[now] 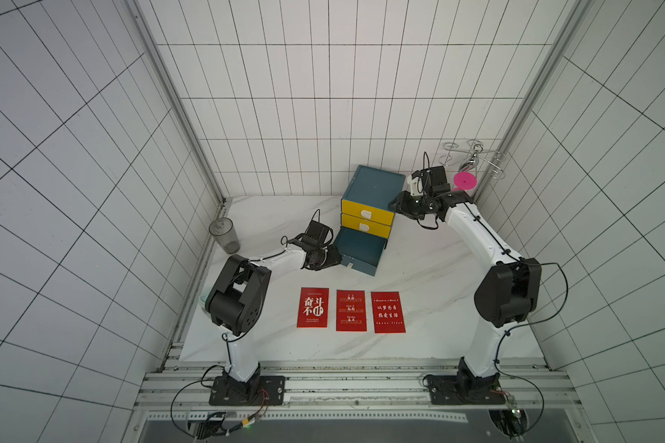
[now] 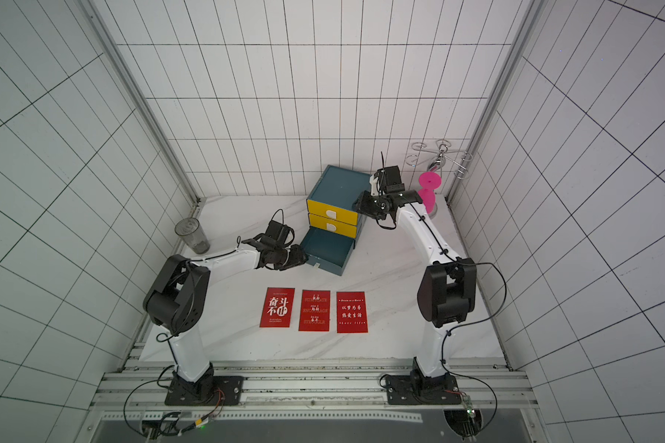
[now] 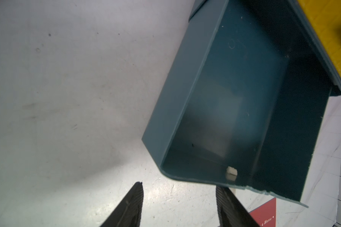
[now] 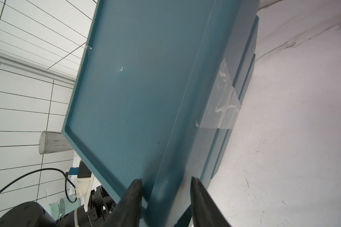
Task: Take the postcards out of the drawer
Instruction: Close the drawer in the storage box.
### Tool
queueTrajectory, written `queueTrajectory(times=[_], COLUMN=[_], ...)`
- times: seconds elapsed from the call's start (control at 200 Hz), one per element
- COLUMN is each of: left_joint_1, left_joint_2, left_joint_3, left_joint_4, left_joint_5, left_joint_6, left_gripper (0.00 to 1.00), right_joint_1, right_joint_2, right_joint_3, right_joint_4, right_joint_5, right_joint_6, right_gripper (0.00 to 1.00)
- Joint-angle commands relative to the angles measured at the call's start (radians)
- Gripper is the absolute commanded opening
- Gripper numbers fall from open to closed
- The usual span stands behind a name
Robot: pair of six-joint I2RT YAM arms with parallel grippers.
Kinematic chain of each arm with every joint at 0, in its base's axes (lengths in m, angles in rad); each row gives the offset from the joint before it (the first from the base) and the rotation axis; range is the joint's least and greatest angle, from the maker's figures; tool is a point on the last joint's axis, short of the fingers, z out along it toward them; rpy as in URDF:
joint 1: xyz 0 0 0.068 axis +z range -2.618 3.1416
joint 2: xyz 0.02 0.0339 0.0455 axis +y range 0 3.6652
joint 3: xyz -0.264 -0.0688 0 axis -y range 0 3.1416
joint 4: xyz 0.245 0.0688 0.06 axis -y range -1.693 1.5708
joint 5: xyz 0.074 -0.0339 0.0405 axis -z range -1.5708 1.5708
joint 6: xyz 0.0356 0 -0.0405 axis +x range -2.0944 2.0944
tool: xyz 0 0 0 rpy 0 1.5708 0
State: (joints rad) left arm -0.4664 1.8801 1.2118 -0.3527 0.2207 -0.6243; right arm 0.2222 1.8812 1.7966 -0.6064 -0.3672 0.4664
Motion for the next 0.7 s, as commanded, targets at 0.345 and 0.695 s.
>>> queueTrajectory(times=[0.345, 0.695], left_joint_1=[0.002, 0.035], left_joint_2=[0.121, 0.220], left_joint_3=[0.112, 0.176], left_joint_4=[0.141, 0.246], left_joint_5=[0.020, 0.073], left_joint_6=[-0.048, -0.140], left_gripper=[0.58, 0.58], right_joint_1=[-0.005, -0.005], right_joint_2=[0.038, 0.041], right_joint_3=[-0.008, -0.010], right_joint_4=[-0.050, -0.043], right_joint_5=[-0.014, -0.019], right_joint_6=[-0.008, 0.004], right_gripper=[0.42, 0.42])
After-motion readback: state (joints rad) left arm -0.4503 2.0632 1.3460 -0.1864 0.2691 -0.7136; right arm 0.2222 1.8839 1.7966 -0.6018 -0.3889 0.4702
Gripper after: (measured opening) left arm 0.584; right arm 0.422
